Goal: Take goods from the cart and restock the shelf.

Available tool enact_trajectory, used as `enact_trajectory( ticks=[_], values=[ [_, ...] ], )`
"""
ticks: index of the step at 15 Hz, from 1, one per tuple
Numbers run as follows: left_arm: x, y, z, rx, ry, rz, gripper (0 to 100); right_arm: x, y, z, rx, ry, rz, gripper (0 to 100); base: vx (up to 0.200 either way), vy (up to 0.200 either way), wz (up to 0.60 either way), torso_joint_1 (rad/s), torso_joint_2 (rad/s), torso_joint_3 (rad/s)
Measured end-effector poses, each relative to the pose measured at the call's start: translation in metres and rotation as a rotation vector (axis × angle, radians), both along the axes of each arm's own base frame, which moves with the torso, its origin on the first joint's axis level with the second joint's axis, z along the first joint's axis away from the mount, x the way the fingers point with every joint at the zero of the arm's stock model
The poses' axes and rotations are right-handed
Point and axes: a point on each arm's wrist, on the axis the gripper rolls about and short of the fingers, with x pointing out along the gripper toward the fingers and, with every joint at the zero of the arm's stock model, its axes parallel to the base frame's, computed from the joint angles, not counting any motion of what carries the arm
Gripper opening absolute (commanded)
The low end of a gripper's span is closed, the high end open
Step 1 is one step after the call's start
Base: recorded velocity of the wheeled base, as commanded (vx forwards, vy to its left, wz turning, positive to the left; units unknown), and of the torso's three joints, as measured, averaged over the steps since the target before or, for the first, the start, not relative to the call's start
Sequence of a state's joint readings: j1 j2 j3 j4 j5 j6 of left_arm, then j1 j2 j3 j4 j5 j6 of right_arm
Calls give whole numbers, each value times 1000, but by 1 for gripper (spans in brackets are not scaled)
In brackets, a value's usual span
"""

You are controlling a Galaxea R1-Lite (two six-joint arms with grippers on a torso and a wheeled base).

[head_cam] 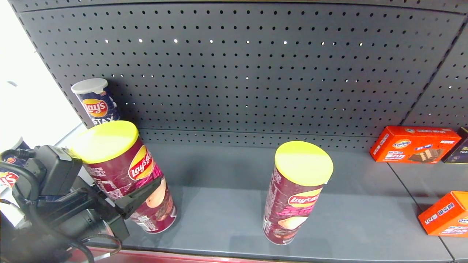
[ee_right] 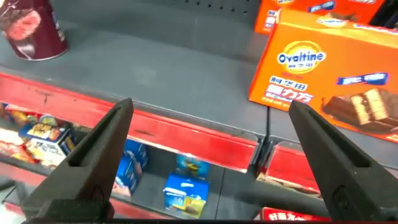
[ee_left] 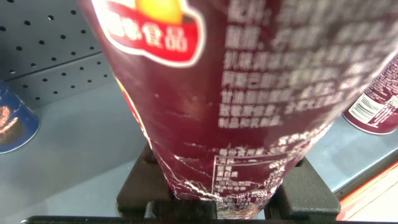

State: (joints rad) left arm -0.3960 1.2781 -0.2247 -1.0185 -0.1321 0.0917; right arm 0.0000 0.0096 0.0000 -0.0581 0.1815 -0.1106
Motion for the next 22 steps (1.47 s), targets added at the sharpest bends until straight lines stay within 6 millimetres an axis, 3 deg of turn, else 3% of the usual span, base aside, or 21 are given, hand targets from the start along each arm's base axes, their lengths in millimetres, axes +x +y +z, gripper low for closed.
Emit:
enact_trajectory(
  ticks=[5,10,13,18,22],
  values=[
    [1,0,2,-1,-8,0,0,-1,-6,-3,163,30,-249,100,0,0,0,0,0,0],
    [1,0,3,-1,-11,2,0,-1,-4,-6,109,51,-197,100,0,0,0,0,0,0],
    [7,-7,14,-14,-49,-21,0,-1,-4,-6,105,51,-182,100,0,0,0,0,0,0],
    [19,-30,26,-32,-68,-99,0,-1,-4,-5,106,51,-181,100,0,0,0,0,0,0],
    [28,-43,22,-19,-40,-123,0,-1,-4,-5,107,51,-182,100,0,0,0,0,0,0]
  ],
)
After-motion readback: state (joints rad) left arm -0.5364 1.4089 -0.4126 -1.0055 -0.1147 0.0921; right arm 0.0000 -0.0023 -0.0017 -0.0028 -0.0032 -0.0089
